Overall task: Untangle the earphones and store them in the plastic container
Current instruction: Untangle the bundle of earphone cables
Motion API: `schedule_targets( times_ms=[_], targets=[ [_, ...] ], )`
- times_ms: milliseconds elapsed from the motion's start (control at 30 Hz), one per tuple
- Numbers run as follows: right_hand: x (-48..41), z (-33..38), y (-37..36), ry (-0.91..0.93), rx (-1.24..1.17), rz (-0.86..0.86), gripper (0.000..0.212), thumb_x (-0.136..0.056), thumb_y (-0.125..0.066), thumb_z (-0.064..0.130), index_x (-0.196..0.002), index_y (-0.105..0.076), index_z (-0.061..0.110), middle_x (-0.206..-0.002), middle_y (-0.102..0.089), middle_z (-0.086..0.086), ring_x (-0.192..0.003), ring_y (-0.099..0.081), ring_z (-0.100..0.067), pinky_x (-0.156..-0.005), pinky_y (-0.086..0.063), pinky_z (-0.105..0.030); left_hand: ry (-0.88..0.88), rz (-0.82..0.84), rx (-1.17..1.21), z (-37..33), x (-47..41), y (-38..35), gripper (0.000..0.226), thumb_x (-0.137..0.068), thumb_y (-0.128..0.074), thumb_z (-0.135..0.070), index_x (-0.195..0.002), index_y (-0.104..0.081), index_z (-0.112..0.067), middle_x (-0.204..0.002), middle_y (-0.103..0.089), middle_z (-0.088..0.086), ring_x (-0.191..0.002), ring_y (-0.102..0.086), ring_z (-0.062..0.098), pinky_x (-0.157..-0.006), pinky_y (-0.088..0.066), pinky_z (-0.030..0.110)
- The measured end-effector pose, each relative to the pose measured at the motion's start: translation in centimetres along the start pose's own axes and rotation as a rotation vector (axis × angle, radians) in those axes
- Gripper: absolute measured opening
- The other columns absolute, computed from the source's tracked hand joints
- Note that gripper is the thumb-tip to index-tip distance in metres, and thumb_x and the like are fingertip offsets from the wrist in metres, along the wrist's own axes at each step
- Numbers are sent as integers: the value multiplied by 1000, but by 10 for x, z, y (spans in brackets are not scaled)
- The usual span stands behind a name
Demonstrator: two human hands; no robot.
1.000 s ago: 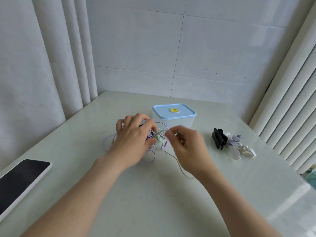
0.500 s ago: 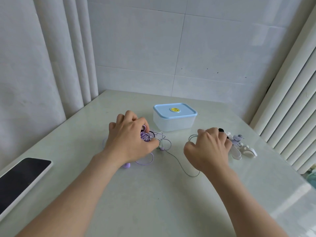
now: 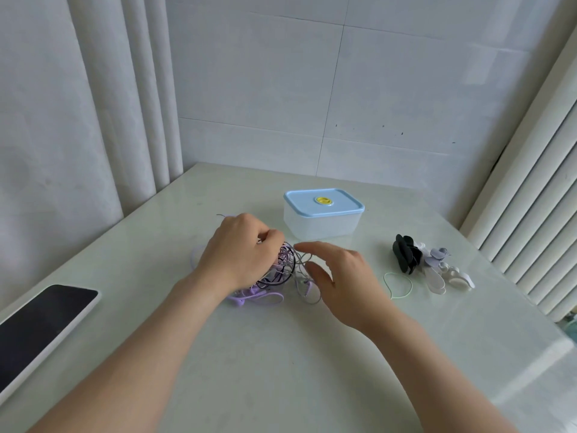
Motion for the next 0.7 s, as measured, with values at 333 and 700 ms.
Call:
schedule_targets(
  times_ms=[333, 700],
  targets=[
    [0, -5, 10, -157, 41, 21, 31, -94, -55, 8, -103, -78, 26, -48, -50, 13, -62, -49, -13, -60, -35, -21, -218, 83, -59, -13, 10, 5, 35, -62, -50, -58, -84, -52, -31, -98, -48, -15, -98, -42, 16, -93, -36, 37],
    [2, -22, 8, -410, -119, 54, 38, -94, -48, 7, -89, -75, 34, -42, -45, 15, -54, -40, -11, -64, -34, -31, -255, -41, -3, -4, 3, 7, 32, -82, -75, -48, -76, -48, -32, -100, -49, -9, -97, -56, 20, -94, -49, 48]
  ],
)
Point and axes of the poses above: each hand's wrist, its own x-axis away from the middle knuckle, its own y-axis out of the back of the hand, z = x × y, the point moved 6 cm from there along -x, towards the middle knuckle
